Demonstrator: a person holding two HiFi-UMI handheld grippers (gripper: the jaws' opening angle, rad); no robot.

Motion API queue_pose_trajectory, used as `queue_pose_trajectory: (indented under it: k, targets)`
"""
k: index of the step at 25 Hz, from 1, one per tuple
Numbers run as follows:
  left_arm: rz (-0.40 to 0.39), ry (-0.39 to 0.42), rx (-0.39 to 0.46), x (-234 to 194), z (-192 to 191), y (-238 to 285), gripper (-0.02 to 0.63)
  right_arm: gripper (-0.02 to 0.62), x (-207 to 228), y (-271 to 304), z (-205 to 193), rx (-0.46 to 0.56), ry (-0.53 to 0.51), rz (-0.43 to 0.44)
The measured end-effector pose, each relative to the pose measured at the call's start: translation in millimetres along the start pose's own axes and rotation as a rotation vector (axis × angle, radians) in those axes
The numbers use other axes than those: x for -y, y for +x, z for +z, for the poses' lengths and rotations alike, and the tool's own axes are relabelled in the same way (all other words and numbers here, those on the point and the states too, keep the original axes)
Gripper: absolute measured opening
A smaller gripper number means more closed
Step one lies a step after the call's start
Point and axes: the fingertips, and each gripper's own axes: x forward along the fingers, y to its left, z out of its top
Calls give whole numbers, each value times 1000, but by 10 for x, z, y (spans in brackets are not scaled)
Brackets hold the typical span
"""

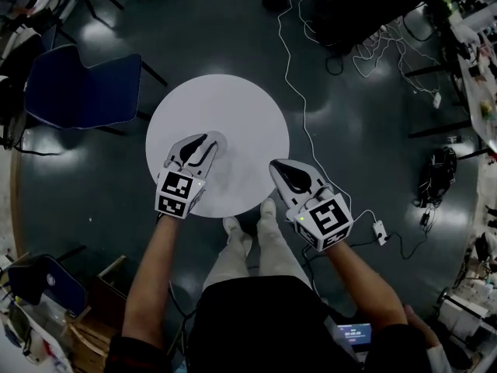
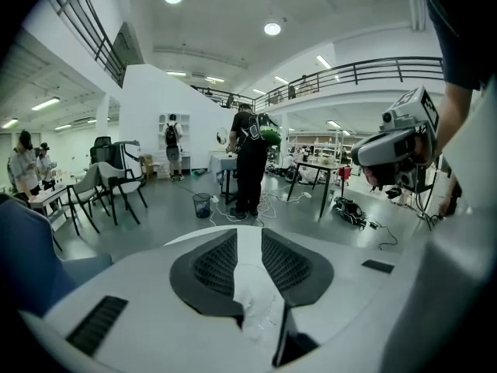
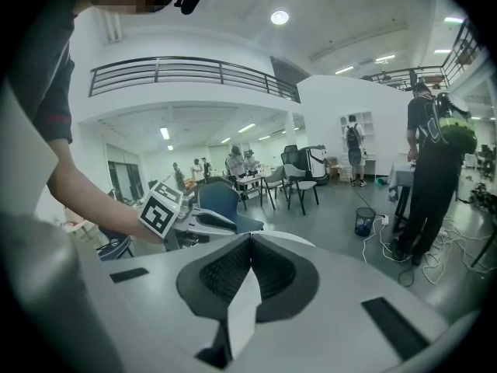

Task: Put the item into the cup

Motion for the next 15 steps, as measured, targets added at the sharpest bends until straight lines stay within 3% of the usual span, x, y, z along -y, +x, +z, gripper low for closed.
queue_pose_trajectory:
  k: [3, 15]
  targets:
    - [-5, 14, 37, 59, 137, -171, 66, 17, -84, -22, 83, 17, -9, 3]
    - [45, 3, 145, 34, 526, -1101, 17, 17, -474, -99, 606, 95, -70, 21]
